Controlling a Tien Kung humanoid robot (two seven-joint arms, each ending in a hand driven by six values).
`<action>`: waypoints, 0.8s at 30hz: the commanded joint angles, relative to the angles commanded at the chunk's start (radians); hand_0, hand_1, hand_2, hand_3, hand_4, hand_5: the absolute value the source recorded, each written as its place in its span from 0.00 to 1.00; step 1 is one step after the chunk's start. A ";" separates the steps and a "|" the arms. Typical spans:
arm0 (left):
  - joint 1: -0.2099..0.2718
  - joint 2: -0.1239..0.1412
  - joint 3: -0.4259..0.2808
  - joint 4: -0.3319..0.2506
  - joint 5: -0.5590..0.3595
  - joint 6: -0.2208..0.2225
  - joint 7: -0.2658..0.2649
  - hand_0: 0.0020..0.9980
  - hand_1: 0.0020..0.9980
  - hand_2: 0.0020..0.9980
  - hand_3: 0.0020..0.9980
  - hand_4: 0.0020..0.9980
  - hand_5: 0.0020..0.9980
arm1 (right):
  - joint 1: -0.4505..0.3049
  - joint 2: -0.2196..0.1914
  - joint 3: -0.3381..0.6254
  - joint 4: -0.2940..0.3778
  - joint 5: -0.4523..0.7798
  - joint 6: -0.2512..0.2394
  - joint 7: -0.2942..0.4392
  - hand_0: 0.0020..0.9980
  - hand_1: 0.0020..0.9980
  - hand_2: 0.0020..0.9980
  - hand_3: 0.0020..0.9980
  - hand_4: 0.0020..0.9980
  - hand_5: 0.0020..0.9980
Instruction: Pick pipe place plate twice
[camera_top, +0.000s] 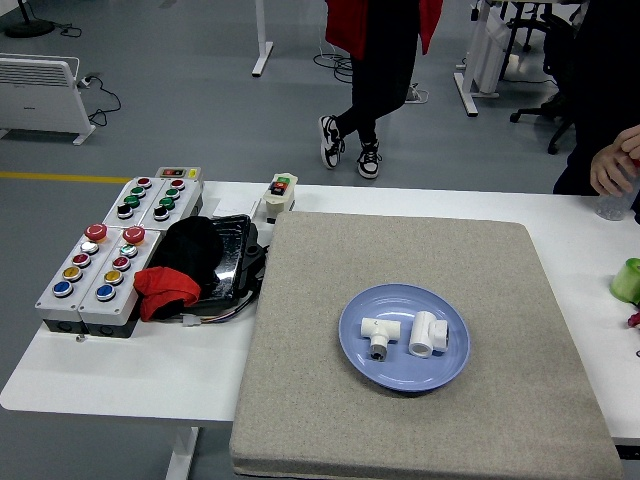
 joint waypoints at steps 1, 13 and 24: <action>-0.001 0.000 0.001 0.000 -0.001 0.000 -0.001 0.63 0.60 0.54 0.58 0.20 1.00 | -0.012 0.000 0.014 0.006 0.039 0.007 -0.011 0.87 0.84 0.91 0.87 0.57 0.58; -0.012 -0.002 0.007 0.000 -0.007 0.002 -0.005 0.63 0.60 0.55 0.58 0.21 1.00 | -0.089 0.001 0.128 0.029 0.480 0.015 -0.044 0.87 0.84 0.90 0.87 0.57 0.60; -0.016 -0.002 0.007 0.000 -0.005 0.001 -0.004 0.63 0.60 0.55 0.58 0.21 1.00 | -0.097 0.001 0.144 0.031 0.525 0.002 -0.045 0.87 0.83 0.90 0.87 0.56 0.60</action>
